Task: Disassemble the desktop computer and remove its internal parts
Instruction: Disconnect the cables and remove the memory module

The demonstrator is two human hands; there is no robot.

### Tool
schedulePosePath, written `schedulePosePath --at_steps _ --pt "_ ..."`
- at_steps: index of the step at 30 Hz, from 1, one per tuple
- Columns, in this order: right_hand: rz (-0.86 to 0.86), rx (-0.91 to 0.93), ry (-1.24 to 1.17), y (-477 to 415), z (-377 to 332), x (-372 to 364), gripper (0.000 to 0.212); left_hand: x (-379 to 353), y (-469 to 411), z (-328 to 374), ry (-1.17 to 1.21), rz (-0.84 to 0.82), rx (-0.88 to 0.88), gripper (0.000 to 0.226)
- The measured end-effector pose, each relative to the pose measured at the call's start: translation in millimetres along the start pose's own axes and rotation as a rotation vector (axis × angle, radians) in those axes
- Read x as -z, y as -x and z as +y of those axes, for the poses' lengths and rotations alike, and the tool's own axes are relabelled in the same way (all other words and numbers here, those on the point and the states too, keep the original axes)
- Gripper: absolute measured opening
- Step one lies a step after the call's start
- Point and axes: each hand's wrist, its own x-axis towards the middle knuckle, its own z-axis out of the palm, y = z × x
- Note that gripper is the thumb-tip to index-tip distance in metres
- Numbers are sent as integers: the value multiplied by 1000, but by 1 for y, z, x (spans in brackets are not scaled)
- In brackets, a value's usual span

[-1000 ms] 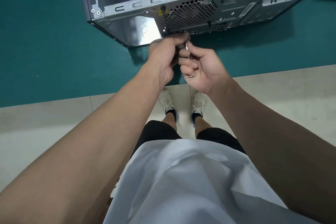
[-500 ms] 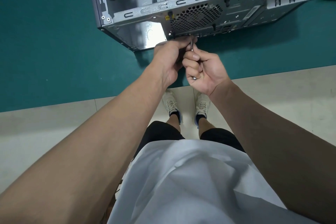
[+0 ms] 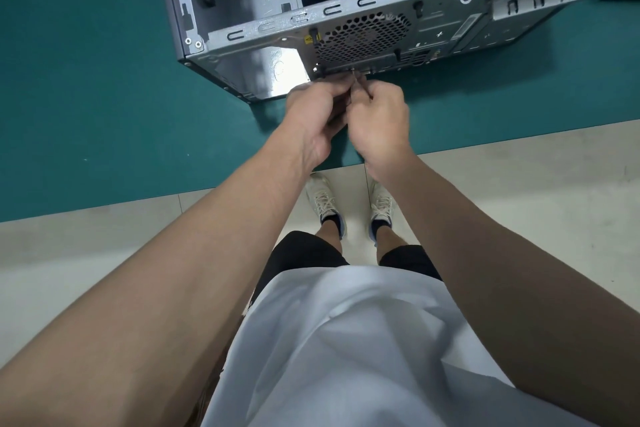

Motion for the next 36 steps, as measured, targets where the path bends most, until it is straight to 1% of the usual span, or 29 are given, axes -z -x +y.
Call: schedulePosePath --at_steps 2,4,6,9,10,11,13,14,15,17,18,19,22,24,26,27,29,31,32,33,35,36 --pt "97 57 182 4 -2 -2 27 -1 0 0 21 6 10 22" --pt "173 100 249 10 -6 -7 27 -4 2 1 47 7 28 18" --pt "207 106 269 15 -8 -11 28 -7 4 2 58 31 24 8" --pt "161 82 193 13 -10 -8 25 -10 3 3 75 102 2 11" --pt "118 49 105 12 -8 -4 20 -11 3 3 70 112 7 11" --pt "38 -13 -51 11 -6 1 18 -12 4 3 48 113 17 10" --pt "-195 -214 -481 14 2 15 23 -13 5 4 -1 106 32 9" --pt "-313 -315 -626 15 8 23 23 -14 5 4 -8 100 33 9" --pt "-409 -369 -684 17 14 29 24 -13 4 4 -7 94 29 10" --pt "-520 -352 -697 19 22 38 22 -12 3 3 -6 84 11 13" --pt "-527 -315 -681 19 22 38 22 -12 4 3 -13 83 4 14" --pt "-499 -280 -653 19 22 36 24 -12 4 4 -20 84 0 15" --pt "-313 -176 -497 23 20 26 30 -13 5 4 -43 91 -6 13" --pt "-199 -53 -268 25 21 20 33 -13 8 4 -37 79 -18 10" --pt "-92 96 67 26 21 15 34 -14 10 2 -26 77 -34 11" --pt "-47 137 194 28 19 12 35 -15 11 1 -22 78 -43 12" --pt "9 174 279 32 15 7 38 -17 11 -1 -2 85 -52 12" --pt "-1 119 209 34 11 7 34 -19 10 0 31 88 -49 10" --pt "-43 45 106 34 10 10 29 -18 9 0 34 78 -45 9" --pt "-123 -46 -46 34 9 15 26 -17 8 0 32 59 -40 8" --pt "-337 -207 -359 35 8 25 26 -15 7 0 19 11 -29 7" --pt "-410 -237 -416 35 9 30 25 -13 6 0 19 -8 -24 7"
